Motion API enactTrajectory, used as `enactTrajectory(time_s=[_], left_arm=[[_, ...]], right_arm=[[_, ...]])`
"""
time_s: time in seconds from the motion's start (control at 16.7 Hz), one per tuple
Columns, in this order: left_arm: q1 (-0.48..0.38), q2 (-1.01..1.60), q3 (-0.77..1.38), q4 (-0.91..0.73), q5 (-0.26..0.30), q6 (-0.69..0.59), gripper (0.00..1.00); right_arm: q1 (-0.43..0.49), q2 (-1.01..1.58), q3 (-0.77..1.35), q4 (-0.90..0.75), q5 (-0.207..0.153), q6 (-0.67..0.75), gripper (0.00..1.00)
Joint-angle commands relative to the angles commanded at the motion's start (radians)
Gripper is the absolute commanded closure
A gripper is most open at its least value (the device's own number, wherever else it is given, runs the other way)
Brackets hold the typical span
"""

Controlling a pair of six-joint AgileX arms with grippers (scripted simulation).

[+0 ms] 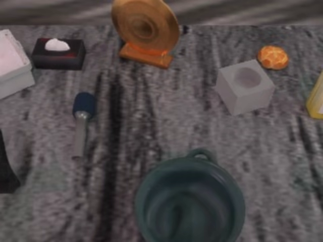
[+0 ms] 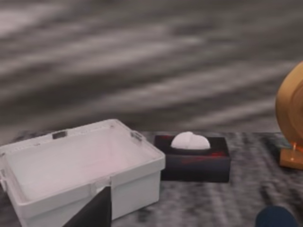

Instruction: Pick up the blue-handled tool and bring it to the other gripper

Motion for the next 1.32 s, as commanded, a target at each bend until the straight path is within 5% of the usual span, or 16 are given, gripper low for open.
enactTrajectory(time_s=[0.48,1.32], left_arm=[[-0.036,0.218,0.184,-0.122,0.007,-0.029,0.0],[-0.198,1.528,1.044,-0.734,0.027,-0.171,0.0]], right_arm=[[0.0,0.0,0.0,0.0,0.0,0.0,0.0],[0.0,0.0,0.0,0.0,0.0,0.0,0.0]])
